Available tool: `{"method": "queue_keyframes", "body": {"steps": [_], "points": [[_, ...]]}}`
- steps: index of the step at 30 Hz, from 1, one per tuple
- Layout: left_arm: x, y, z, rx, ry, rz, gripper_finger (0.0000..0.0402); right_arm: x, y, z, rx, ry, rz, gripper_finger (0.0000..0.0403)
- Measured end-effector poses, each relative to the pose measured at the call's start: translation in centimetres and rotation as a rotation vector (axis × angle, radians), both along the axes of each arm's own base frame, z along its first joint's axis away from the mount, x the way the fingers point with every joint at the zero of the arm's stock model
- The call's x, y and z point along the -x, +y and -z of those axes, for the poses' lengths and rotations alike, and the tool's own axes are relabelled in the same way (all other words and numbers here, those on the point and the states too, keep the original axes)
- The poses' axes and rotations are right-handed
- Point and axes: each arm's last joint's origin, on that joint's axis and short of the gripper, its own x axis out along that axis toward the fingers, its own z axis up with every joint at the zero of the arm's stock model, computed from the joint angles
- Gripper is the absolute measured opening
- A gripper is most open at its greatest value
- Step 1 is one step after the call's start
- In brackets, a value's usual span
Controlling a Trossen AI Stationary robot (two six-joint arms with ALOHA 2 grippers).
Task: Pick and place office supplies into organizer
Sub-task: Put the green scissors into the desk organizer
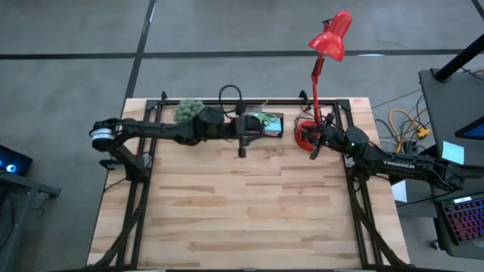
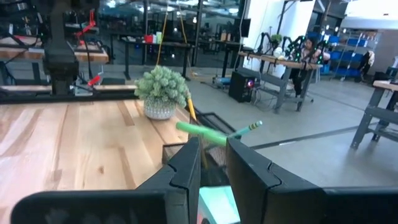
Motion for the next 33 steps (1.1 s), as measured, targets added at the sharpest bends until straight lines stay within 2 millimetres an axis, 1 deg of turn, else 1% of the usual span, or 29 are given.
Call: {"method": "queue_keyframes", "body": {"steps": [4,8,11,17,20,24,26,29,32,33], "points": [[-0.3,-1.0,0.7,-0.102,0.078,-0.084,0.0148,0.0,0.0,0.3,-0.014,0.029,0.000,0.0068],[-0.4,-1.3,1.3,-0.170,0.128,-0.150,0.0148,0.0,0.0,0.3,-0.014,0.032,0.000,0.0068],[-0.6,-1.3,2.3,-0.255,0.214,-0.141,0.0148,0.0,0.0,0.3,-0.008,0.033,0.000,0.0068],[-1.5,-1.3,4.2,-0.401,0.281,-0.113,0.0148,0.0,0.0,0.3,-0.008,0.034,0.000,0.0068],[-2.1,-1.3,5.6,-0.474,0.340,-0.134,0.0148,0.0,0.0,0.4,-0.009,0.036,0.000,0.0068],[-2.9,-1.1,7.0,-0.560,0.400,-0.164,0.0148,0.0,0.0,0.3,-0.008,0.034,0.001,0.0068],[-3.2,-1.0,7.4,-0.571,0.414,-0.166,0.0148,0.0,0.0,0.3,-0.007,0.032,0.003,0.0068],[-3.7,-0.7,7.5,-0.582,0.435,-0.245,0.0148,0.0,-0.1,0.2,0.007,0.026,0.022,0.0068],[-4.1,-0.4,8.1,-0.588,0.438,-0.342,0.0148,0.0,-0.1,0.0,0.038,0.022,0.035,0.0068],[-4.3,-0.4,8.3,-0.589,0.435,-0.348,0.0148,0.0,-0.1,0.0,0.042,0.020,0.035,0.0068]]}}
